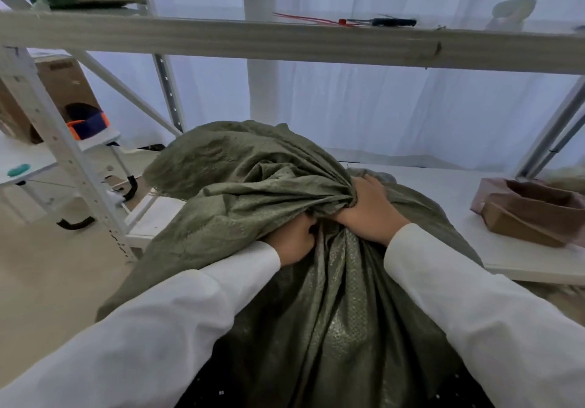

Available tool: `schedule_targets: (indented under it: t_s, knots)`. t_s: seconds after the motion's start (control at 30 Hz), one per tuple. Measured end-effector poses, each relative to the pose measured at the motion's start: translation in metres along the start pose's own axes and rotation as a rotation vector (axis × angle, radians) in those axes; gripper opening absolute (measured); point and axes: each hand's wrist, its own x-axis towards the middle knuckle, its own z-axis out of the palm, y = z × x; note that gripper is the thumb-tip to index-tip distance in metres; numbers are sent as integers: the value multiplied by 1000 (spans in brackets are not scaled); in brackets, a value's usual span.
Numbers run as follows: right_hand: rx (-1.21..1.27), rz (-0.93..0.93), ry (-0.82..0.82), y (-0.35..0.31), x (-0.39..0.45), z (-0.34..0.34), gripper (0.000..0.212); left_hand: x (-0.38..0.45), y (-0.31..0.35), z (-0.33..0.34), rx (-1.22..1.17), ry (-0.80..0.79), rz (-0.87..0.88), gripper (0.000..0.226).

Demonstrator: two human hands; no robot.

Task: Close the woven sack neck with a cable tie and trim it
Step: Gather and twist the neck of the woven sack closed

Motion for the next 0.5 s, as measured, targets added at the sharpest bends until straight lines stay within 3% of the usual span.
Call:
schedule_targets:
  t_s: [0.07,0.2,0.33,0.5]
  knots:
    - [131,-23,-52,4,-1,-5,32,1,-1,-6,7,1,88,25]
    - [251,61,-62,5,2,-9,28,-5,1,-29,99,-40,207,26]
    - [203,128,-62,2,8,-11,34,-18,4,-54,134,172,398,39]
    - [139,53,-151,-9,-2,-20,31,-24,-11,-45,546,258,725,39]
